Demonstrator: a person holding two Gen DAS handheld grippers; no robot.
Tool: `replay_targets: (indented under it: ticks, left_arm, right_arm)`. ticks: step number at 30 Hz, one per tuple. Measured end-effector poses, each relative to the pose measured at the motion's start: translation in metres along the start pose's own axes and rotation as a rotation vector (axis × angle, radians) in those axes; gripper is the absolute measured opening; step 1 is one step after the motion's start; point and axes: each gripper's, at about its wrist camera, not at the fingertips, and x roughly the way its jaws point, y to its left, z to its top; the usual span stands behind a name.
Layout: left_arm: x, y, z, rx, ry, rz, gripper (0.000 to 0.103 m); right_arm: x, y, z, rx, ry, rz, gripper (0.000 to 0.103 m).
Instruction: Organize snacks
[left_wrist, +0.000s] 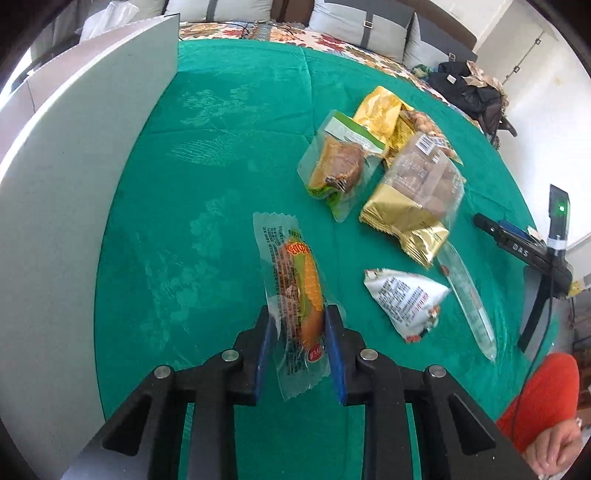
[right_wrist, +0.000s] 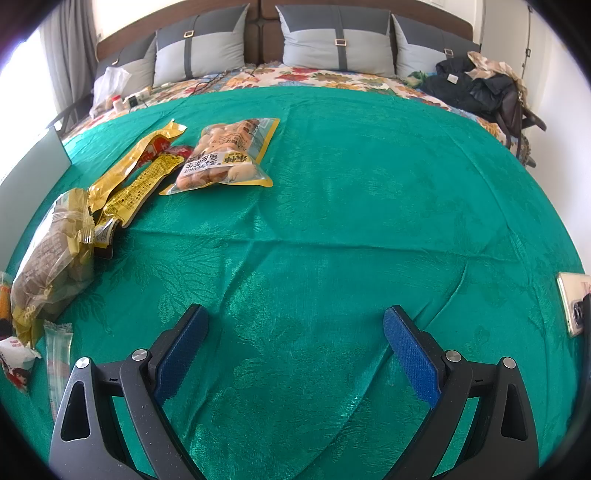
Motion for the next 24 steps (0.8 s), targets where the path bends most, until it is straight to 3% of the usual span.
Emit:
replay_targets:
  ticks: [2,3,5,6,7,11,16,20,24]
  left_arm:
    - [-0.005,-0.004,-0.015,0.043,0.047,-0.036,0.026]
    - [-0.007,-0.006,-0.022,0.061,0.052,-0.011,0.029]
    - [-0.009,-0.011,-0.031,0.092,0.04,0.089,0.055]
    - [-0.008,-0.014,-0.034,0.094,0.026,0.133,0.076]
    - [-0.008,-0.016,-0.035,0.086,0.01,0.161,0.083]
    - [0.001,-0.022,-0.031,0.036,-0.033,0.19,0.085]
    - [0.009,-0.014,-0.024,-0.04,-0.083,0.272,0.098]
    - [0.001,-0.007,-0.028,-0.072,-0.067,0.242,0.098]
    - [-0.024,-0.001,-0.034,-0.114,-0.11,0.194,0.098]
  right_arm:
    - [0.0,0.0,0.0,0.0,0.0,0.0,0.098]
    - [0.0,0.0,0.0,0.0,0.0,0.0,0.098]
    - [0.0,0.0,0.0,0.0,0.0,0.0,0.098]
    - [0.0,0.0,0.0,0.0,0.0,0.0,0.098]
    - [0.0,0.0,0.0,0.0,0.0,0.0,0.098]
    - [0.0,0.0,0.0,0.0,0.0,0.0,0.098]
    - [0.0,0.0,0.0,0.0,0.0,0.0,0.098]
    - [0.0,0.0,0.0,0.0,0.0,0.0,0.098]
    - [0.0,0.0,0.0,0.0,0.0,0.0,0.098]
